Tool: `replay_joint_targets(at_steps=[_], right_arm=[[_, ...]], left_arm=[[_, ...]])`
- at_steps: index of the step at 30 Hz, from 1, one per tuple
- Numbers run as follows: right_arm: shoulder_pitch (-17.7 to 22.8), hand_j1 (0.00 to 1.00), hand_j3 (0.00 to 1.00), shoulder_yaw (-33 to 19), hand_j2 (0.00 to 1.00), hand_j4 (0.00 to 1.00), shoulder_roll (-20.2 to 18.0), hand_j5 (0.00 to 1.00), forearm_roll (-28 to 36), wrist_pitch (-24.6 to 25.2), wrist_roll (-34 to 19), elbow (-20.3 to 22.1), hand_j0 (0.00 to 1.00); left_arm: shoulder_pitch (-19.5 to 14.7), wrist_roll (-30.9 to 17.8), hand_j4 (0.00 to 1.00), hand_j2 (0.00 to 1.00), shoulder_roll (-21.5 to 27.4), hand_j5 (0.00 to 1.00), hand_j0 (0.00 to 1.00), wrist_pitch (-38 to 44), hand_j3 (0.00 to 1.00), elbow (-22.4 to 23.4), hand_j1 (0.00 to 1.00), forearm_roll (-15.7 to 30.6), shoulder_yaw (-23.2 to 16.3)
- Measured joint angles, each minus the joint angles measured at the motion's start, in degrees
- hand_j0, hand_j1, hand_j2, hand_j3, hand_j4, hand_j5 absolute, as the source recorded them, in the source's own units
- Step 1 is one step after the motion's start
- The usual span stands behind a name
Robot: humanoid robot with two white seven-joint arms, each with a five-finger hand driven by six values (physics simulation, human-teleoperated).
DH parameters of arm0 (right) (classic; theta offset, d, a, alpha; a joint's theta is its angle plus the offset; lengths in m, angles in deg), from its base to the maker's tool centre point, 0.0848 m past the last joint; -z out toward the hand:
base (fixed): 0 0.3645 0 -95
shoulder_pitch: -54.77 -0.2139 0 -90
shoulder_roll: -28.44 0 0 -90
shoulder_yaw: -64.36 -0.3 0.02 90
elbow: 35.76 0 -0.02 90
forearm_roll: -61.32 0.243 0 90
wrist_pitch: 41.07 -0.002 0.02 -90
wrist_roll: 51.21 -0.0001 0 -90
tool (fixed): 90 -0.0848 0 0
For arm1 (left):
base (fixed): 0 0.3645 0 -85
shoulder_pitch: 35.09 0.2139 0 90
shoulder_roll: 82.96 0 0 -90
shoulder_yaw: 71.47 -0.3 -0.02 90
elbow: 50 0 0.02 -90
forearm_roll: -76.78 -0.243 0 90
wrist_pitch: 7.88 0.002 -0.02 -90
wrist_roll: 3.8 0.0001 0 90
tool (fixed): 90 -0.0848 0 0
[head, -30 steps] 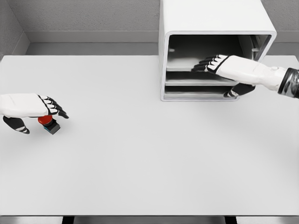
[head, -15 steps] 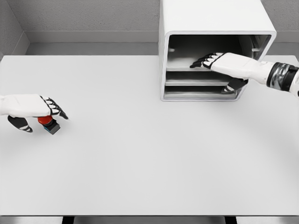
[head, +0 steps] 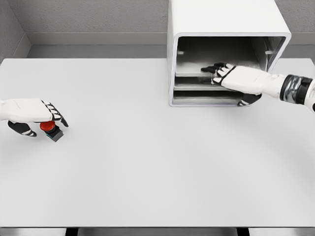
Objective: Slide open multi-storey tabletop storage cabinets and put open load switch and slide close multi-storey tabletop storage cabinets
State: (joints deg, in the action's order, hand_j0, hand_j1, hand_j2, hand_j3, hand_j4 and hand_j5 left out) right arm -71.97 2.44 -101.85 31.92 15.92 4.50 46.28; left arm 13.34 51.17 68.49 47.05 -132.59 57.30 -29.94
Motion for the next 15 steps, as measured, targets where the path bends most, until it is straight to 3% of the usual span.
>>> replay_joint_targets(at_steps=[4, 10, 15], right_arm=[[1.1, 1.00, 1.00, -0.4, 1.00, 1.00, -1.1, 1.00, -2.2, -0.9, 0.4, 2.3, 1.00], [3.1, 1.00, 1.00, -2.7, 1.00, 1.00, -2.5, 1.00, 6.2, -1.7, -0.5, 5.1, 1.00], [5.0, 1.00, 1.00, -5.0, 1.00, 1.00, -3.1, 1.00, 11.9, -2.1, -0.7, 6.1, 1.00]], left_arm=[[-0.1, 0.0, 0.74, 0.74, 0.1, 0.74, 0.74, 0.0, 0.74, -0.3, 0.74, 0.1, 0.0], [-0.1, 0.0, 0.64, 0.64, 0.1, 0.64, 0.64, 0.0, 0.64, -0.5, 0.64, 0.2, -0.3], [-0.1, 0.0, 0.50, 0.50, 0.2, 0.50, 0.50, 0.0, 0.50, -1.0, 0.50, 0.2, -0.6]])
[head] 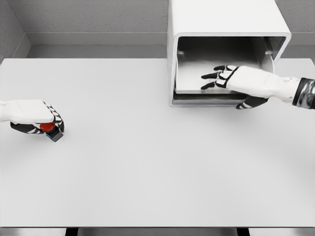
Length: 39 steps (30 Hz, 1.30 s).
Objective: Slide open multi-storey tabletop storage cabinets and put open load switch and slide close multi-storey tabletop storage cabinets
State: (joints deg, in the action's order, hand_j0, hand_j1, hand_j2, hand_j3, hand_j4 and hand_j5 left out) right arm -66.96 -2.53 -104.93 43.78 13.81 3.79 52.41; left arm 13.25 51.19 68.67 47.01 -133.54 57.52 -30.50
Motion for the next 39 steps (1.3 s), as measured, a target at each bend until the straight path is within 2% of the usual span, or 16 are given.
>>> replay_joint_targets(at_steps=[2, 4, 7, 11, 13, 17, 20, 25, 29, 31, 33, 36, 39], right_arm=[[1.5, 1.00, 1.00, -0.4, 1.00, 1.00, -0.4, 1.00, 0.6, 0.0, 0.0, 0.2, 1.00], [2.6, 1.00, 1.00, -0.5, 1.00, 1.00, -1.0, 1.00, 1.0, -0.1, 0.0, 0.6, 1.00], [4.9, 1.00, 1.00, -0.8, 1.00, 1.00, -2.3, 1.00, 1.0, 0.1, 0.1, 1.8, 1.00], [5.9, 1.00, 1.00, -1.0, 1.00, 1.00, -3.8, 1.00, 0.7, 0.3, 0.1, 4.2, 1.00], [6.2, 1.00, 1.00, -1.1, 1.00, 1.00, -4.4, 1.00, 0.7, 0.2, 0.1, 5.0, 1.00], [10.3, 1.00, 1.00, -4.7, 1.00, 1.00, -5.7, 1.00, 1.7, 0.0, 0.0, 6.9, 1.00], [12.0, 1.00, 1.00, -7.4, 1.00, 1.00, -7.1, 1.00, 3.4, -0.1, 0.0, 8.0, 1.00], [13.3, 1.00, 1.00, -11.5, 1.00, 1.00, -9.6, 1.00, 8.6, -0.1, 0.0, 8.6, 1.00], [16.6, 1.00, 1.00, -15.9, 1.00, 1.00, -11.3, 1.00, 13.4, -0.1, 0.0, 8.8, 1.00], [20.2, 1.00, 1.00, -19.6, 1.00, 1.00, -12.5, 1.00, 16.6, -0.1, -0.1, 8.8, 1.00], [23.1, 1.00, 1.00, -24.3, 1.00, 1.00, -13.2, 1.00, 19.3, -0.1, -0.1, 8.8, 1.00], [26.6, 1.00, 1.00, -30.6, 1.00, 1.00, -14.2, 1.00, 22.5, -0.1, 0.0, 8.8, 1.00], [31.6, 1.00, 1.00, -35.7, 1.00, 1.00, -14.5, 1.00, 24.3, -0.1, 0.0, 8.8, 1.00]], left_arm=[[0.0, 0.0, 0.40, 0.40, 0.0, 0.40, 0.40, 0.0, 0.40, -0.1, 0.40, 0.0, -0.1], [0.0, 0.0, 0.35, 0.35, 0.1, 0.35, 0.35, 0.0, 0.35, -0.2, 0.35, 0.0, -0.1], [-0.1, 0.0, 0.34, 0.34, 0.1, 0.34, 0.34, 0.0, 0.34, -0.4, 0.34, 0.0, -0.1], [-0.7, 0.0, 0.33, 0.33, 0.8, 0.33, 0.33, 0.0, 0.33, -1.8, 0.33, 0.1, -0.1], [-1.2, 0.0, 0.33, 0.33, 1.5, 0.33, 0.33, 0.0, 0.33, -3.6, 0.33, 0.5, 0.0], [-2.2, 0.0, 0.33, 0.33, 2.0, 0.33, 0.33, 0.0, 0.33, -8.2, 0.33, 1.2, 0.0], [-4.0, 0.0, 0.33, 0.33, 2.1, 0.33, 0.33, 0.0, 0.33, -11.8, 0.33, 2.8, 0.0], [-9.1, 0.0, 0.33, 0.33, 1.2, 0.33, 0.33, 0.0, 0.33, -15.8, 0.33, 5.4, 0.0], [-13.2, 0.0, 0.33, 0.33, -1.7, 0.33, 0.33, 0.0, 0.33, -16.9, 0.33, 6.9, -0.1], [-15.3, -0.1, 0.33, 0.33, -4.4, 0.33, 0.33, -0.1, 0.33, -17.2, 0.33, 7.4, -0.1], [-17.3, -0.1, 0.33, 0.33, -7.9, 0.33, 0.33, -0.1, 0.33, -17.3, 0.33, 7.8, -0.1], [-18.3, -0.1, 0.33, 0.33, -14.4, 0.33, 0.33, -0.1, 0.33, -17.2, 0.33, 7.7, -0.1], [-20.5, -0.1, 0.33, 0.33, -22.8, 0.33, 0.33, -0.2, 0.33, -15.7, 0.33, 7.2, 0.1]])
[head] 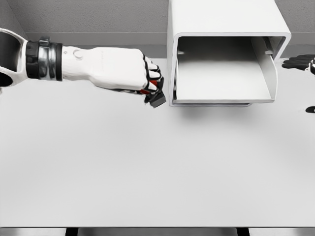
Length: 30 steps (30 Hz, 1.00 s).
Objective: Slide open multi-storey tabletop storage cabinets and put open load switch and slide close multi-storey tabletop storage cabinets
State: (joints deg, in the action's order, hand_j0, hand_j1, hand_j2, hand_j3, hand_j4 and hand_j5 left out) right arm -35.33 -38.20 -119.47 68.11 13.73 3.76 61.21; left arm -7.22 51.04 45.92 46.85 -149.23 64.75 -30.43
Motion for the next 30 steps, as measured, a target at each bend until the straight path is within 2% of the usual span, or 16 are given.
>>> replay_joint_targets(at_steps=[1, 2, 4, 5, 6, 7, 8, 11, 14, 15, 16, 17, 19, 27, 28, 30], right_arm=[[1.4, 0.98, 0.98, -1.1, 0.98, 0.98, -0.1, 0.98, 0.3, 0.0, 0.0, 0.0, 0.98], [2.9, 0.90, 0.90, -2.0, 0.90, 0.90, -0.1, 0.90, 0.4, 0.0, 0.0, -0.1, 0.90], [6.3, 0.82, 0.82, -3.5, 0.82, 0.82, -0.2, 0.82, 0.6, 0.0, 0.0, -0.2, 0.82], [7.5, 0.69, 0.69, -4.1, 0.69, 0.69, -0.2, 0.69, 0.5, 0.0, 0.0, -0.2, 0.69], [8.4, 0.62, 0.62, -4.5, 0.62, 0.62, -0.2, 0.62, 0.3, 0.0, 0.0, -0.2, 0.62], [9.3, 0.50, 0.50, -4.8, 0.50, 0.50, -0.2, 0.50, 0.1, 0.0, 0.0, -0.1, 0.50], [10.6, 0.46, 0.46, -4.9, 0.46, 0.46, -0.2, 0.46, -0.2, 0.0, 0.0, 0.2, 0.46], [13.2, 0.45, 0.45, -4.9, 0.45, 0.45, -0.3, 0.45, -1.9, 0.0, 0.0, 1.1, 0.45], [13.7, 0.42, 0.42, -3.9, 0.42, 0.42, -0.2, 0.42, -2.9, 0.0, 0.0, 1.9, 0.42], [13.7, 0.42, 0.42, -3.2, 0.42, 0.42, -0.2, 0.42, -3.1, 0.0, 0.0, 2.1, 0.42], [13.7, 0.42, 0.42, -2.7, 0.42, 0.42, -0.2, 0.42, -3.4, 0.0, 0.0, 2.3, 0.42], [13.7, 0.43, 0.43, -2.3, 0.43, 0.43, -0.2, 0.43, -3.7, 0.0, 0.0, 2.6, 0.43], [13.5, 0.54, 0.54, -1.5, 0.54, 0.54, -0.2, 0.54, -4.2, 0.0, 0.0, 2.8, 0.54], [11.9, 0.50, 0.50, 1.0, 0.50, 0.50, -0.1, 0.50, -4.6, 0.0, 0.0, 3.2, 0.50], [11.7, 0.50, 0.50, 1.2, 0.50, 0.50, -0.2, 0.50, -4.6, 0.0, 0.0, 3.3, 0.50], [9.5, 0.50, 0.50, 2.2, 0.50, 0.50, -0.2, 0.50, -4.6, 0.1, 0.0, 3.4, 0.50]], left_arm=[[-1.1, 0.0, 0.33, 0.33, -3.0, 0.33, 0.33, 0.0, 0.33, 1.2, 0.33, 0.0, 0.0], [-2.4, 0.0, 0.33, 0.33, -6.1, 0.33, 0.33, 0.0, 0.33, 2.8, 0.33, -0.1, 0.0], [-3.5, 0.1, 0.33, 0.33, -11.7, 0.33, 0.33, 0.1, 0.33, 6.1, 0.33, -0.2, 0.0], [-4.1, 0.1, 0.34, 0.34, -14.2, 0.34, 0.34, 0.1, 0.34, 8.1, 0.34, -0.3, -0.1], [-5.1, 0.0, 0.34, 0.34, -16.6, 0.34, 0.34, 0.0, 0.34, 10.7, 0.34, -0.9, -0.1], [-5.5, 0.1, 0.34, 0.34, -19.3, 0.34, 0.34, 0.1, 0.34, 14.3, 0.34, -2.1, -0.1], [-5.5, 0.1, 0.34, 0.34, -22.3, 0.34, 0.34, 0.1, 0.34, 18.3, 0.34, -4.0, -0.1], [-5.9, 0.0, 0.35, 0.35, -29.5, 0.35, 0.35, 0.0, 0.35, 29.5, 0.35, -10.6, -0.2], [-6.2, 0.0, 0.42, 0.42, -32.6, 0.42, 0.42, -0.1, 0.42, 34.5, 0.42, -13.5, -0.2], [-6.2, 0.3, 0.52, 0.52, -33.1, 0.52, 0.52, 0.1, 0.52, 35.2, 0.52, -13.0, 0.0], [-6.3, 0.3, 0.72, 0.72, -33.4, 0.72, 0.72, 0.0, 0.72, 35.8, 0.72, -12.7, 0.2], [-6.2, 0.4, 0.96, 0.96, -33.7, 0.96, 0.96, 0.0, 0.96, 36.2, 0.96, -12.3, 0.4], [-6.2, 0.3, 1.00, 1.00, -33.9, 1.00, 1.00, -0.1, 1.00, 36.8, 1.00, -11.6, 0.6], [-7.0, -0.9, 1.00, 1.00, -33.8, 1.00, 1.00, -0.7, 1.00, 37.0, 1.00, -11.3, 0.5], [-7.0, -0.6, 1.00, 1.00, -32.6, 1.00, 1.00, -0.5, 1.00, 35.3, 1.00, -9.9, 0.5], [-6.9, -0.2, 1.00, 1.00, -26.9, 1.00, 1.00, -0.2, 1.00, 27.1, 1.00, -3.8, 0.6]])
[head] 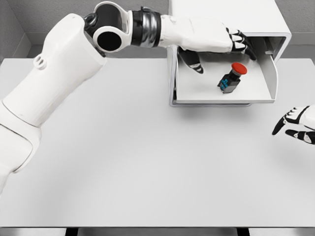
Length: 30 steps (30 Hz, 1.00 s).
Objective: Slide open multi-storey tabletop storage cabinets and put open load switch and slide close multi-storey tabletop storage cabinets
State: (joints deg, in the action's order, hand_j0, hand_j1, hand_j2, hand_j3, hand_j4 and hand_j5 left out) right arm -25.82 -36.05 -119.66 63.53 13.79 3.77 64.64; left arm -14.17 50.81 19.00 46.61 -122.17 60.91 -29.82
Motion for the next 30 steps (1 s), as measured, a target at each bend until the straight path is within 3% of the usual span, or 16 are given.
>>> replay_joint_targets(at_steps=[3, 4, 7, 10, 14, 17, 21, 30], right_arm=[[-7.5, 0.50, 0.50, 4.5, 0.50, 0.50, -0.2, 0.50, -0.5, 0.1, 0.0, 0.1, 0.50], [-7.9, 0.50, 0.50, 6.3, 0.50, 0.50, -0.2, 0.50, -0.8, 0.0, 0.0, 0.1, 0.50], [-7.9, 0.50, 0.50, 9.5, 0.50, 0.50, -0.3, 0.50, -1.7, 0.0, 0.0, 0.1, 0.50], [-10.2, 0.50, 0.50, 11.8, 0.50, 0.50, -0.3, 0.50, -2.0, 0.0, 0.0, 0.1, 0.50], [-13.4, 0.50, 0.50, 15.9, 0.50, 0.50, -0.1, 0.50, -2.8, 0.0, 0.0, 0.1, 0.50], [-15.9, 0.50, 0.50, 18.7, 0.50, 0.50, 0.1, 0.50, -3.8, 0.0, 0.0, 0.0, 0.50], [-18.8, 0.50, 0.50, 20.4, 0.50, 0.50, 0.8, 0.50, -4.6, 0.0, 0.0, -0.3, 0.50], [-26.2, 0.51, 0.51, 24.2, 0.51, 0.51, 3.8, 0.51, -7.6, 0.0, 0.0, -3.4, 0.51]], left_arm=[[0.4, 0.2, 1.00, 1.00, 15.4, 1.00, 1.00, 0.3, 1.00, -15.2, 1.00, 12.9, 0.1], [2.0, 0.3, 1.00, 1.00, 21.1, 1.00, 1.00, 0.3, 1.00, -18.5, 1.00, 16.2, 0.2], [9.3, 0.4, 1.00, 1.00, 37.7, 1.00, 1.00, 0.4, 1.00, -23.4, 1.00, 21.4, 0.3], [18.9, 0.3, 1.00, 1.00, 47.3, 1.00, 1.00, 0.2, 1.00, -23.4, 1.00, 22.0, -0.1], [20.4, 0.4, 1.00, 1.00, 50.4, 1.00, 1.00, 0.3, 1.00, -22.6, 1.00, 19.3, -0.3], [20.4, 0.4, 1.00, 1.00, 49.5, 1.00, 1.00, 0.3, 1.00, -22.3, 1.00, 17.7, -0.2], [26.5, 0.4, 1.00, 1.00, 48.0, 1.00, 1.00, 0.3, 1.00, -22.1, 1.00, 16.9, 3.1], [26.5, 0.4, 1.00, 1.00, 46.8, 1.00, 1.00, 0.4, 1.00, -22.0, 1.00, 16.8, 6.5]])
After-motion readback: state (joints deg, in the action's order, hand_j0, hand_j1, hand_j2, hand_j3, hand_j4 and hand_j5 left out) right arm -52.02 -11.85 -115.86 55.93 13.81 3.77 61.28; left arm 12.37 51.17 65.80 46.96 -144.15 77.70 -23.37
